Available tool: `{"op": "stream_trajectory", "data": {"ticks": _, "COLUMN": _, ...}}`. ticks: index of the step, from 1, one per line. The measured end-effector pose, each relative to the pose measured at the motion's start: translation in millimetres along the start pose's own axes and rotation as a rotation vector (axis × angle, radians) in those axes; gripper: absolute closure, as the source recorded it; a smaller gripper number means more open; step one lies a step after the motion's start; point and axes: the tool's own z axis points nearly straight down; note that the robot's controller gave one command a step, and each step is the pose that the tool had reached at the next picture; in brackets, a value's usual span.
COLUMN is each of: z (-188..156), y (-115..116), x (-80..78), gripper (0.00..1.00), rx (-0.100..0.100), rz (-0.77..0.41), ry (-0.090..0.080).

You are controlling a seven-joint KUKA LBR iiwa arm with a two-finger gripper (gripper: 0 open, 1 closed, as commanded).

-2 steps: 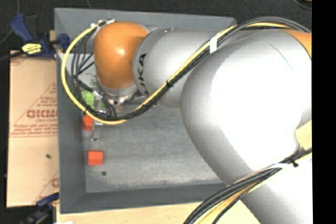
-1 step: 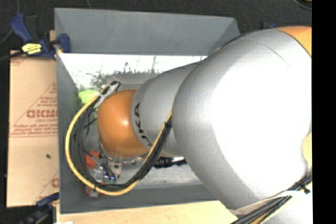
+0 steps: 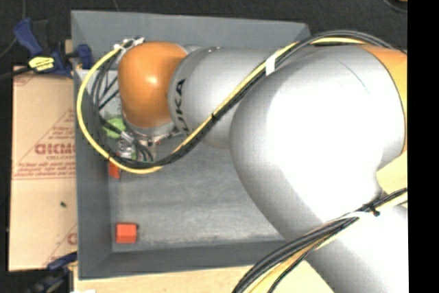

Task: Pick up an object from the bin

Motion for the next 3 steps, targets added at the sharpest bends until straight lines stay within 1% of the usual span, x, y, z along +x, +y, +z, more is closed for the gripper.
{"op": "stream_trajectory", "data": {"ticks": 1, "z": 0.2, "y": 0.1, "x": -16.4, "gripper": 1.00, "rx": 0.001, "rz": -0.025, "ry": -0.002}}
{"op": "stream_trajectory", "data": {"ticks": 2, "z": -2.9, "y": -1.7, "x": -14.1, "gripper": 1.00, "rx": 0.003, "rz": -0.023, "ry": 0.000}}
{"op": "stream_trajectory", "data": {"ticks": 3, "z": -20.9, "y": -2.5, "x": -9.2, "gripper": 1.00, "rx": 0.006, "rz": -0.022, "ry": 0.012}}
